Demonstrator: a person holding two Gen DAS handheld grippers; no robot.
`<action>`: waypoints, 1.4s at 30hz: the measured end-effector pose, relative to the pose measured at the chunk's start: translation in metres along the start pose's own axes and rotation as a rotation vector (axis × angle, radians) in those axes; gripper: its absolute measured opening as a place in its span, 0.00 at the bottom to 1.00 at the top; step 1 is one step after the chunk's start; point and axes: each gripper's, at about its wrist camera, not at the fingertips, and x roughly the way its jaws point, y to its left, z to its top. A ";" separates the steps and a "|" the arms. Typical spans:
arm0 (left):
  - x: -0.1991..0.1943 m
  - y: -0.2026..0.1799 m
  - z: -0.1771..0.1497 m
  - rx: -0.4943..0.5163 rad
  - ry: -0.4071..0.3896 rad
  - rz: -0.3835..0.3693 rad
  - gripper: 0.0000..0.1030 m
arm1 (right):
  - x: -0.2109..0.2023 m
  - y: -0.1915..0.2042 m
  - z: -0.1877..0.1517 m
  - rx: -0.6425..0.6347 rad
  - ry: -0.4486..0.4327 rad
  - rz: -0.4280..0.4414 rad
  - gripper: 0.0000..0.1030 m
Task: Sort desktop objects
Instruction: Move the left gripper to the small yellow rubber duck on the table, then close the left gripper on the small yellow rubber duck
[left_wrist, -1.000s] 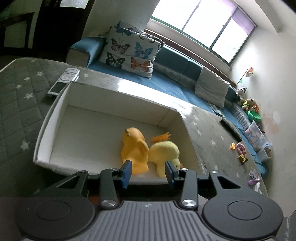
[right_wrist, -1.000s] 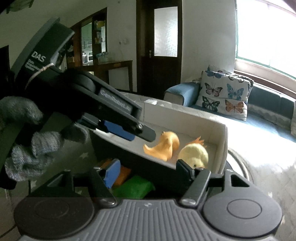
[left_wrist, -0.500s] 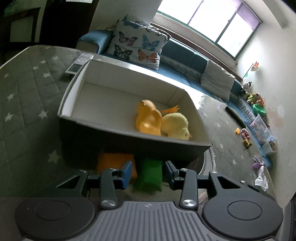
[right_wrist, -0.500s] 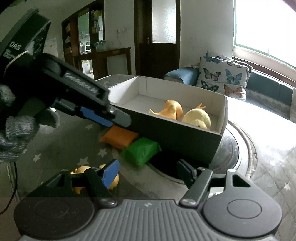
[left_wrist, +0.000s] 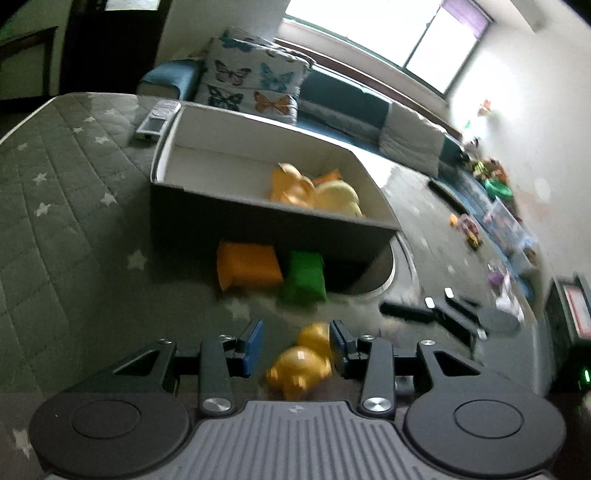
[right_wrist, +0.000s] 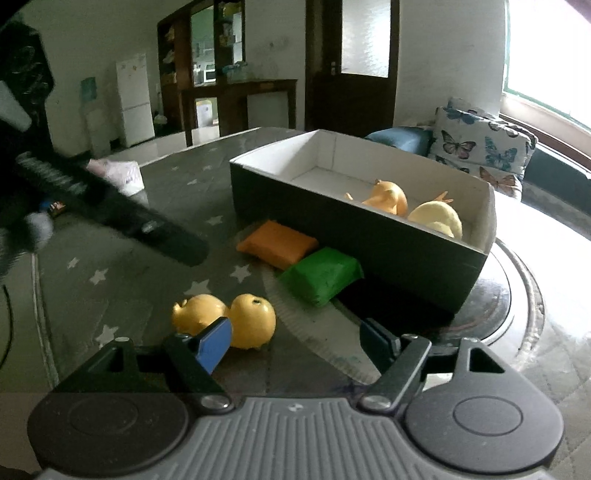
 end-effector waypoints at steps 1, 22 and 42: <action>-0.002 -0.001 -0.005 0.010 0.007 -0.003 0.40 | 0.001 0.001 0.000 -0.008 -0.001 -0.004 0.76; 0.021 -0.003 -0.038 0.037 0.093 0.035 0.40 | 0.022 -0.022 0.002 0.032 0.031 -0.113 0.76; 0.000 0.045 -0.022 -0.117 0.001 0.070 0.39 | 0.002 0.026 0.004 -0.118 -0.008 0.115 0.75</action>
